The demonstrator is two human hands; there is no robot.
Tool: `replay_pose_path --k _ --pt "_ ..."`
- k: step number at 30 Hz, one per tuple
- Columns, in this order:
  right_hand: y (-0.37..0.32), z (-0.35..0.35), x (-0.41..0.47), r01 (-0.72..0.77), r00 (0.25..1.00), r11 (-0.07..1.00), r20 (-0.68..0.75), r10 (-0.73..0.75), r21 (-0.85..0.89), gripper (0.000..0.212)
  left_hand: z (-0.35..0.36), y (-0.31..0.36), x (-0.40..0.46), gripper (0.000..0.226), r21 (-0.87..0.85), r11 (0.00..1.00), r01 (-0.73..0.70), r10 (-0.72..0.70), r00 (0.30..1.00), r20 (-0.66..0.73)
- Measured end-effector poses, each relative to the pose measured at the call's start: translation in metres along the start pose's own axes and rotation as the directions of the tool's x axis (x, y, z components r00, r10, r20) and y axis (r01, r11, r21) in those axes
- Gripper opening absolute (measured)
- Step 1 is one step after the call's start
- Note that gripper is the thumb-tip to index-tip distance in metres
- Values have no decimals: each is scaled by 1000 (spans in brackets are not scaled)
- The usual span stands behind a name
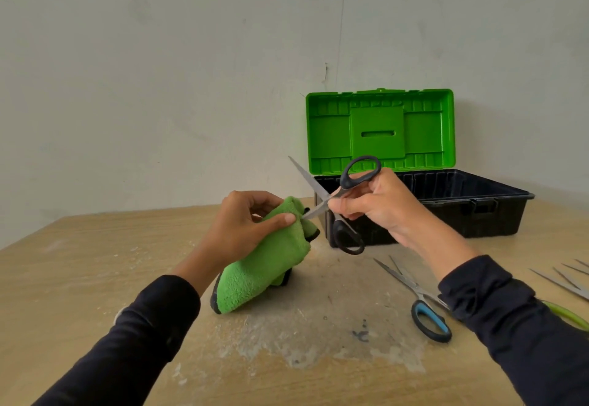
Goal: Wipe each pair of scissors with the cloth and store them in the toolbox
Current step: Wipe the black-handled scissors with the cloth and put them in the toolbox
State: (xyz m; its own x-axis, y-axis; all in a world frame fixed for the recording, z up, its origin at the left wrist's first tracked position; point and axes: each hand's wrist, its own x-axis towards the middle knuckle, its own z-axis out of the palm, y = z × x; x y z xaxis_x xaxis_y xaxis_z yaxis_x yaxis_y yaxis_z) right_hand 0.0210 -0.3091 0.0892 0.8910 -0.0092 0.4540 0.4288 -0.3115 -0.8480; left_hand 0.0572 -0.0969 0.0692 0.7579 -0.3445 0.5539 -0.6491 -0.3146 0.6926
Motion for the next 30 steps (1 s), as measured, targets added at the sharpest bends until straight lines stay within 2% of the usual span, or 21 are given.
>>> replay_pose_path --k 2,5,9,12,15,18,20,24,27,30 --pt "1 -2 1 -15 1000 1000 14 16 -22 8 -1 -1 1 24 -38 999 12 -14 998 -64" --pt "3 8 -2 0 999 1000 35 1 -17 9 7 6 0 18 -52 999 1 -4 998 -58" --pt "8 21 -4 91 996 996 -10 -91 -1 13 18 6 -2 42 -59 998 17 -21 997 -69" --pt "13 30 -8 119 992 993 -31 -119 -4 19 16 5 -4 41 -28 1000 -12 11 1000 -28" --pt "14 32 -8 94 996 993 -21 -92 66 15 14 7 -5 28 89 993 -80 74 995 67" --pt "12 31 -8 72 997 994 -23 -70 87 7 13 9 -2 17 168 978 -122 112 991 72" --pt "11 29 -7 53 998 994 -50 -48 91 13 11 9 -1 10 179 976 -126 114 991 76" --pt "8 24 -5 32 996 990 -90 -20 138 7 5 7 1 14 190 976 -106 97 994 59" --pt "4 17 -3 16 993 984 -117 4 177 12 -1 2 2 14 206 975 -87 82 996 33" --pt "1 -2 1 29 978 982 -206 10 184 9 -15 -9 3 15 214 976 -32 44 997 -56"
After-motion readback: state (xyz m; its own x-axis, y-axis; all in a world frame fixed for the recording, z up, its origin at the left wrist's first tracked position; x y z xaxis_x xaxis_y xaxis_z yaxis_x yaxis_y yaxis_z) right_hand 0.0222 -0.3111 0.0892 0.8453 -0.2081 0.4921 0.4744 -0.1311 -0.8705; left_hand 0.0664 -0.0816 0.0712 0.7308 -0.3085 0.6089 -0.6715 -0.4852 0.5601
